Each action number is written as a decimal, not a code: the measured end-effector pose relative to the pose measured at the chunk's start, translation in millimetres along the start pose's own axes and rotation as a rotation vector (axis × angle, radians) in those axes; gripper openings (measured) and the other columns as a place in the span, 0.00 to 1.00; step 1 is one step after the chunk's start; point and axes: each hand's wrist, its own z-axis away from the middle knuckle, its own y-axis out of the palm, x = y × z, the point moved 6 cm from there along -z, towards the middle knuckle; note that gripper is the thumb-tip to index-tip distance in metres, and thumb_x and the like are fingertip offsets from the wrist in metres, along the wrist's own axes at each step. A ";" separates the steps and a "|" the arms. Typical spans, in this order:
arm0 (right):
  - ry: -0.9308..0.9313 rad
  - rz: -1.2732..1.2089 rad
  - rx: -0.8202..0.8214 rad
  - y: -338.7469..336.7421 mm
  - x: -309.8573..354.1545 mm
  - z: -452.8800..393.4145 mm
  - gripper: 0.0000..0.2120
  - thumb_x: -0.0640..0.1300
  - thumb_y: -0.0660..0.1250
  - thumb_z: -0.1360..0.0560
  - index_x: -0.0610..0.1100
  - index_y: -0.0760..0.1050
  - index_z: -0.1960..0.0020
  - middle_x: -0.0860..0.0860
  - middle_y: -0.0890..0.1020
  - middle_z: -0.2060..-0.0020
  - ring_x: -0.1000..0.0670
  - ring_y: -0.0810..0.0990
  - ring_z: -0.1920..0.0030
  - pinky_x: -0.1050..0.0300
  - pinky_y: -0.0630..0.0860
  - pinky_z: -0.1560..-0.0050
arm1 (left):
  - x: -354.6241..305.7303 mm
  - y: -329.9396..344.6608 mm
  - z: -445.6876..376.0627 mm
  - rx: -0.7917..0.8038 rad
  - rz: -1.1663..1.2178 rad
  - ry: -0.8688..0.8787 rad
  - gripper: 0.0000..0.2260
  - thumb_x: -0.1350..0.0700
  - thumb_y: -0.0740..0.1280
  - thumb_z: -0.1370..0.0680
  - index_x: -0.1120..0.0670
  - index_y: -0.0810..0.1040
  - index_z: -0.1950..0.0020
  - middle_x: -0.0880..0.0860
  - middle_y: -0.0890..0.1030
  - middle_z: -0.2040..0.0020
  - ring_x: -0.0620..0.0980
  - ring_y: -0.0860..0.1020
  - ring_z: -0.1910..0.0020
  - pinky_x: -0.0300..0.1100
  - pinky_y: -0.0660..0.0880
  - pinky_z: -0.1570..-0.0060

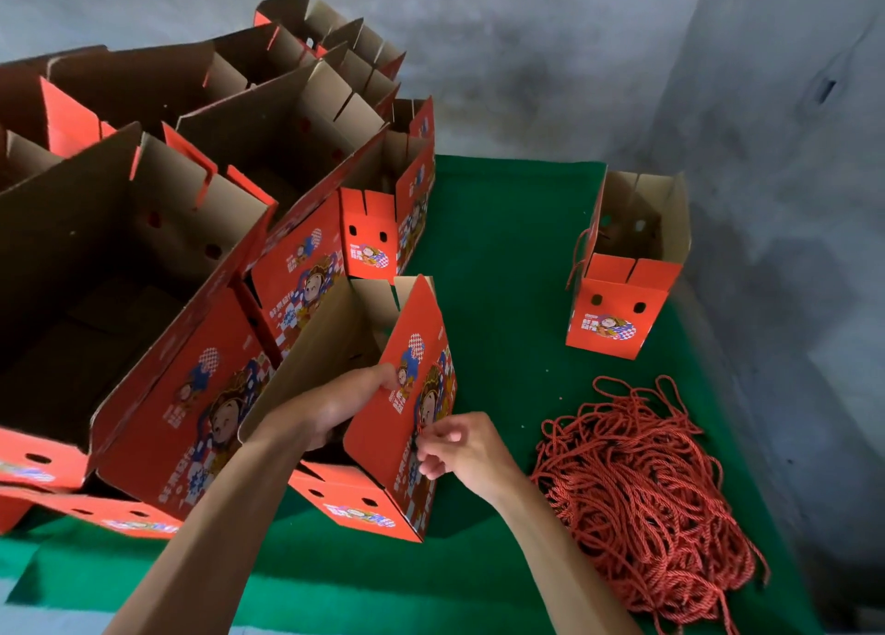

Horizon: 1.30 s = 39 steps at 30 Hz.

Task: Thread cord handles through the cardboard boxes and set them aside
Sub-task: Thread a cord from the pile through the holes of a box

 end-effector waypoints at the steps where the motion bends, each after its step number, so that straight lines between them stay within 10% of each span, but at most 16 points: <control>1: -0.007 -0.022 -0.016 -1.9 -0.4 -0.2 0.06 0.34 0.71 0.22 0.33 0.83 0.57 0.40 0.84 0.64 0.43 0.84 0.64 0.48 0.84 0.57 | -0.5 1.4 -0.6 0.000 -0.010 0.002 0.15 0.43 0.61 0.20 0.48 0.80 0.41 0.50 0.87 0.48 0.53 0.83 0.45 0.50 0.75 0.40; 15: 0.188 -0.401 -0.175 -18.7 -32.1 -0.4 0.16 0.40 0.77 0.25 0.28 0.80 0.47 0.34 0.85 0.55 0.40 0.85 0.58 0.47 0.84 0.52 | -6.1 42.1 -14.5 0.265 0.239 -0.055 0.37 0.26 0.52 0.22 0.56 0.80 0.36 0.59 0.84 0.39 0.57 0.83 0.39 0.50 0.80 0.44; 20: 0.253 -0.495 -0.197 -8.7 -46.3 -0.7 0.18 0.48 0.77 0.26 0.32 0.80 0.51 0.41 0.84 0.60 0.45 0.81 0.61 0.49 0.82 0.49 | -9.2 51.8 -22.7 0.104 -0.254 0.060 0.15 0.53 0.64 0.15 0.62 0.81 0.38 0.63 0.85 0.44 0.60 0.85 0.47 0.53 0.82 0.42; 24: 0.254 -0.513 -0.220 -9.5 -45.8 1.8 0.14 0.47 0.77 0.25 0.37 0.79 0.59 0.44 0.80 0.66 0.49 0.76 0.68 0.55 0.78 0.61 | -5.5 56.5 -28.8 0.092 -0.406 0.061 0.17 0.50 0.66 0.17 0.63 0.81 0.40 0.65 0.85 0.45 0.58 0.83 0.55 0.49 0.80 0.54; 28: 0.225 -0.370 -0.200 -13.5 -42.0 3.2 0.15 0.49 0.75 0.23 0.35 0.82 0.57 0.41 0.83 0.63 0.48 0.79 0.67 0.54 0.79 0.61 | 5.4 57.4 -34.1 0.082 -0.533 0.007 0.15 0.50 0.67 0.17 0.59 0.80 0.37 0.61 0.84 0.43 0.60 0.84 0.46 0.53 0.81 0.42; 35: 0.010 -0.258 -0.194 5.7 -19.9 8.6 0.36 0.78 0.59 0.29 0.47 0.80 0.42 0.51 0.85 0.52 0.51 0.84 0.49 0.52 0.79 0.43 | -13.7 52.8 -49.4 -0.183 -0.450 0.137 0.09 0.61 0.64 0.17 0.63 0.81 0.41 0.63 0.84 0.44 0.62 0.82 0.42 0.52 0.79 0.41; 39: -0.096 -0.132 -0.199 7.4 -18.2 24.2 0.26 0.75 0.63 0.27 0.64 0.72 0.33 0.60 0.80 0.39 0.58 0.79 0.36 0.63 0.76 0.42 | -45.1 44.1 -41.9 -0.362 -0.530 0.383 0.06 0.61 0.61 0.17 0.56 0.76 0.43 0.62 0.82 0.41 0.64 0.81 0.43 0.53 0.77 0.46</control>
